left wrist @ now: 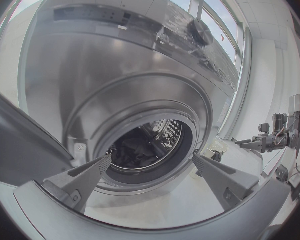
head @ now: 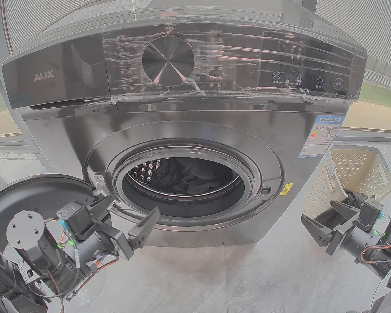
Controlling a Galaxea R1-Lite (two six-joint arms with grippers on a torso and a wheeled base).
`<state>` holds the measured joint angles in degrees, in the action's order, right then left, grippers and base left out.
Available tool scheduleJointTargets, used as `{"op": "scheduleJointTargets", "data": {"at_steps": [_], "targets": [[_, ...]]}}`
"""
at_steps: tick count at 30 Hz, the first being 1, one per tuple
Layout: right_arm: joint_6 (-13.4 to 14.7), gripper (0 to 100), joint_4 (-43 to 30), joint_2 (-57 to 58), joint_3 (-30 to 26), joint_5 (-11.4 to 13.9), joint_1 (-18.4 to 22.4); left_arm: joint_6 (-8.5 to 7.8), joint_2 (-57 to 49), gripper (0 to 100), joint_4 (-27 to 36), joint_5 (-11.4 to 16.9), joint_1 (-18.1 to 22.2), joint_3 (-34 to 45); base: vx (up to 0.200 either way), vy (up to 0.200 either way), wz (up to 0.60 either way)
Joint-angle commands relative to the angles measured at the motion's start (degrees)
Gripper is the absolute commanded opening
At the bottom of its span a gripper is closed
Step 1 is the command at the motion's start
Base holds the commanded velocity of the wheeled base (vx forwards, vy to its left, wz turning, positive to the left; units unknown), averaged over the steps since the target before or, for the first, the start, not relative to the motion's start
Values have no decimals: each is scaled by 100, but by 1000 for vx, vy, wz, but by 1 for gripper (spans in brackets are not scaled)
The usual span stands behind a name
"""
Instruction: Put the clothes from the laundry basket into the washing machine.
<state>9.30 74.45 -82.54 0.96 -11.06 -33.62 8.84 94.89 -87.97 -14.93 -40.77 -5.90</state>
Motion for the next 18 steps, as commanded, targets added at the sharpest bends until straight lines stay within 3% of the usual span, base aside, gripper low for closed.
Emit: {"op": "scheduleJointTargets", "data": {"at_steps": [1, 4, 6, 9, 14, 18], "targets": [[63, 100, -1055, 1434, -96, -19, 242, -497, -893, 100, -89, 245, 403, 564, -200, 0, 0], [-25, 100, -1793, 2137, -96, -134, 260, -752, -1175, 100, 34, 201, 403, 590, -200, 0, 0], [10, 100, -1969, 2339, -96, -204, 260, -770, -1377, 100, 131, 201, 403, 590, -200, 0, 0], [230, 100, -2286, 3016, -96, -292, 304, -849, -1957, 100, 772, 201, 411, 590, -200, 0, 0], [239, 100, -2655, 3754, -96, -257, 813, -919, -3117, 100, 1889, 210, 447, 590, -200, 0, 0], [-69, 100, -3288, 4343, -96, -186, 1341, -989, -3917, 100, 2890, 201, 640, 590, -200, 0, 0]]}}
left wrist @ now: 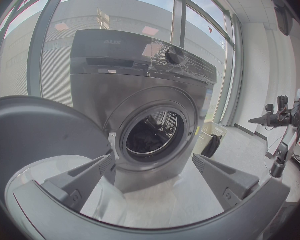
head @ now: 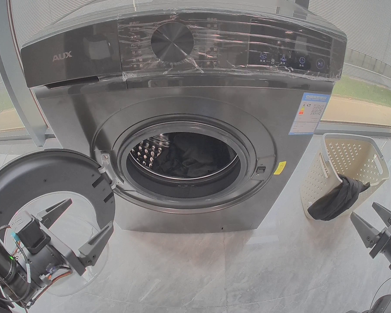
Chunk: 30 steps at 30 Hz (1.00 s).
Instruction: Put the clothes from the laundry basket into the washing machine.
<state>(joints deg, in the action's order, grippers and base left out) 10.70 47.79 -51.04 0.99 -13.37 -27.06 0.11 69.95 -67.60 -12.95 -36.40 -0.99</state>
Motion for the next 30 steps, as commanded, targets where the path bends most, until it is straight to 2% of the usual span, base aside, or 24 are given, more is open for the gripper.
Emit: {"op": "scheduleJointTargets", "data": {"at_steps": [1, 3, 6, 8, 9, 10, 13, 16, 20, 21, 22, 23, 24, 25, 26, 27, 28, 29, 30], "targets": [[-279, 100, -780, 1369, -99, 54, 790, -90, -1651, 100, 1143, 11, 300, 99, -200, 0, 0], [-323, 100, -973, 1580, -99, 63, 957, -55, -2064, 100, 1583, 20, 441, 99, -100, 0, 0], [-341, 100, -1272, 1905, -99, 151, 1142, -125, -2706, 100, 2356, 29, 634, 99, 0, 0, 0], [-341, 100, -1307, 1931, -99, 160, 1168, -125, -2759, 100, 2418, 29, 678, 99, 0, 0, 0], [-394, 100, -1694, 2274, -99, 239, 1353, -134, -3084, 100, 2840, 38, 1109, 99, 0, 0, 0], [-455, 100, -1905, 2520, -99, 283, 1432, -134, -3260, 100, 2998, 38, 1258, 99, 0, 0, 0], [-561, 100, -2256, 2872, -90, 406, 1537, -134, -3567, 100, 3200, 55, 1408, 99, 0, 0, 0], [-631, 100, -2924, 3663, -81, 652, 1775, -152, -4112, 100, 3648, 99, 1865, 99, 0, 0, 0], [-728, 100, -3759, 4603, -90, 924, 2056, -108, -4973, 100, 4633, 214, 2374, 99, 0, 0, 0], [-684, 100, -3900, 4656, -90, 924, 2056, -116, -5088, 100, 4835, 266, 2436, 99, 0, 0, 0], [-640, 100, -4163, 4647, -90, 854, 2065, -125, -5360, 100, 5371, 407, 2506, 99, 0, 0, 0], [-640, 100, -4181, 4638, -90, 845, 2065, -134, -5404, 100, 5424, 425, 2515, 99, 0, 0, 0], [-569, 100, -4348, 4621, -90, 608, 2065, -187, -5931, 100, 6224, 671, 2506, 99, 0, 0, 0], [-473, 100, -4357, 4621, -90, 423, 2073, -55, -6450, 100, 6698, 1040, 2489, 20, 0, 0, 0], [-420, 100, -4357, 4621, -90, 300, 2073, 42, -6599, 100, 6900, 1286, 2489, -77, 0, 0, 0], [-385, 100, -4366, 4621, -90, 142, 2073, 253, -6538, 100, 6927, 1514, 2489, -121, 0, 0, 0], [-367, 100, -4374, 4621, -90, -25, 2073, 393, -6476, 100, 6883, 1488, 2506, -112, 0, 0, 0], [-411, 100, -4392, 4621, -90, -201, 2073, 481, -6441, 100, 6804, 1347, 2515, -77, 0, 0, 0], [-525, 100, -4401, 4621, -99, -394, 2073, 446, -6459, 100, 6698, 1136, 2541, -33, 0, 0, 0]]}}
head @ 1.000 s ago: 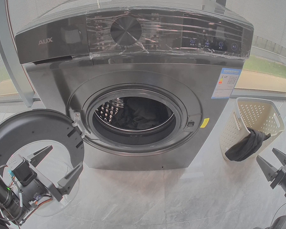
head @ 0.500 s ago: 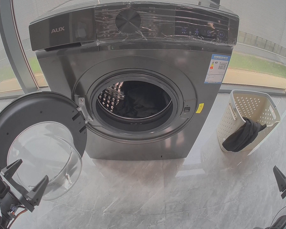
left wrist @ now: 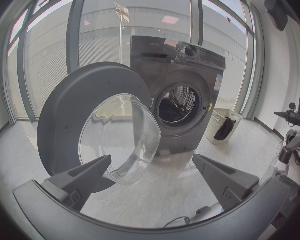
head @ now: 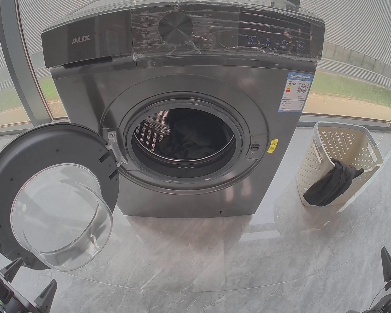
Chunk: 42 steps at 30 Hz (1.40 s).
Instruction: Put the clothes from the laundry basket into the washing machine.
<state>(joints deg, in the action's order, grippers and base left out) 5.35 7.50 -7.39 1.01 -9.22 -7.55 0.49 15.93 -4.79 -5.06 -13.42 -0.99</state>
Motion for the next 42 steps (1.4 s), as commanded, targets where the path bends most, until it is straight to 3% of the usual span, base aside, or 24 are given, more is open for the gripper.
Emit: {"op": "scheduleJointTargets", "data": {"at_steps": [1, 2, 3, 5, 7, 10, 11, 12, 13, 14, 15, 16, 18, 20, 22, 23, 25, 26, 30, 32, 34, 36, 39, 42], "targets": [[10, 100, -372, 255, -101, -810, 122, 408, -1057, 100, 418, 348, 244, -33, 0, 0, 0], [-263, 100, -372, 255, -101, -942, 122, 268, -1048, 100, 321, 23, 437, 11, 0, 0, 0], [-377, 100, -381, 255, -101, -801, 122, 39, -1066, 100, 259, -276, 824, 28, 0, 0, 0], [-359, 100, -372, 264, -101, -159, 122, -251, -1189, 100, 286, -320, 1342, 20, 0, 0, 0], [-228, 100, -416, 264, -75, 298, 104, -348, -1400, 100, 295, -92, 1509, 20, 0, 0, 0], [-140, 100, -451, 264, -101, 500, 78, -233, -1461, 100, 295, -48, 1404, 20, 0, 0, 0], [-359, 100, -504, 255, -101, 605, 131, -181, -1532, 100, 312, -57, 1386, 11, 0, 0, 0], [-386, 100, -504, 255, -101, 614, 139, -181, -1541, 100, 321, -48, 1386, 11, 0, 0, 0], [-667, 100, -512, 343, -101, 711, 456, -172, -1576, 100, 338, 14, 1369, 2, 0, 0, 0], [-667, 100, -512, 343, -101, 711, 456, -163, -1576, 100, 338, 14, 1369, 2, 0, 0, 0], [-729, 100, -635, 581, -101, 1009, 966, -145, -1576, 100, 330, -65, 1377, 2, 0, 0, 0], [-746, 100, -706, 607, -101, 1150, 895, -189, -1585, 100, 286, -144, 1377, 20, 0, 0, 0], [-772, 100, -706, 589, -101, 1185, 834, -330, -1585, 100, 286, -276, 1369, 20, 0, 0, 0], [-702, 100, -732, 642, -101, 1176, 781, -268, -1576, 100, 338, -197, 1342, 2, 0, 0, 0], [-588, 100, -759, 739, -92, 1176, 763, -22, -1585, 100, 374, 418, 1351, -7, 0, 0, 0], [-553, 100, -759, 739, -92, 1168, 763, 83, -1585, 100, 382, 893, 1351, -16, 0, 0, 0], [-588, 100, -750, 739, -92, 1159, 763, 189, -1585, 100, 382, 1367, 1351, -16, 0, 0, 0], [-588, 100, -759, 739, -92, 1150, 772, 189, -1585, 100, 382, 1411, 1351, -16, 0, 0, 0], [-562, 100, -715, 739, -101, 1045, 781, 127, -1585, 100, 382, 1244, 1360, -16, 0, 0, 0], [-491, 100, -723, 739, -101, 904, 772, -22, -1585, 100, 409, -48, 1369, 20, 0, 0, 0], [-482, 100, -723, 739, -101, 904, 772, 101, -1576, 100, 426, 181, 1369, 37, 0, 0, 0], [-491, 100, -723, 739, -101, 904, 763, -75, -1567, 100, 453, 400, 1342, 90, 0, 0, 0], [-526, 100, -723, 739, -101, 930, 763, -172, -1576, 100, 462, 418, 1342, 90, 0, 0, 0], [-526, 100, -723, 739, -101, 930, 763, -5, -1567, 100, 453, 356, 1342, 90, 0, 0, 0]]}}
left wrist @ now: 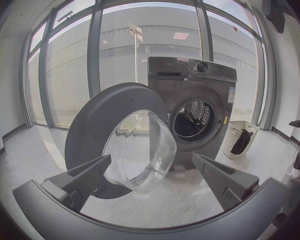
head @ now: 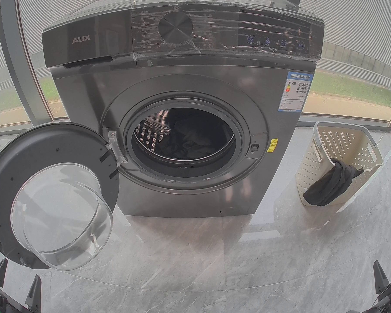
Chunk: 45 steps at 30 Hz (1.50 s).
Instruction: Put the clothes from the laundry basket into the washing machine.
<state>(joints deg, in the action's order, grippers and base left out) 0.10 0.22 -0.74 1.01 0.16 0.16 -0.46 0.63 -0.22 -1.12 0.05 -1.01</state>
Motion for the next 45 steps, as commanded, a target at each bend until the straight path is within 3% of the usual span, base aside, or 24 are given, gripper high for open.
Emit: {"op": "scheduleJointTargets", "data": {"at_steps": [1, 5, 8, 29, 35, 45], "targets": [[-1, 100, 4, 74, -101, -7, -7, 125, -37, 100, -4, -37, -5, 92, 0, 0, 0], [-1, 100, 4, 74, -101, -7, -7, 169, -46, 100, -4, -28, 4, 92, 0, 0, 0], [-1, 100, 13, 74, -101, -7, -7, 46, -46, 100, -4, -11, 4, 92, 0, -133, 0], [-1, 100, 4, 74, -101, -7, -7, 90, -46, 100, -4, -37, 4, 92, 0, -200, 0], [-1, 100, 4, 74, -101, -7, -7, 46, -46, 100, -4, -28, 4, 92, 0, 0, 0], [-1, 100, 4, 74, -101, -7, -7, 64, -37, 100, -4, -20, 4, 101, 0, -200, 0]]}}
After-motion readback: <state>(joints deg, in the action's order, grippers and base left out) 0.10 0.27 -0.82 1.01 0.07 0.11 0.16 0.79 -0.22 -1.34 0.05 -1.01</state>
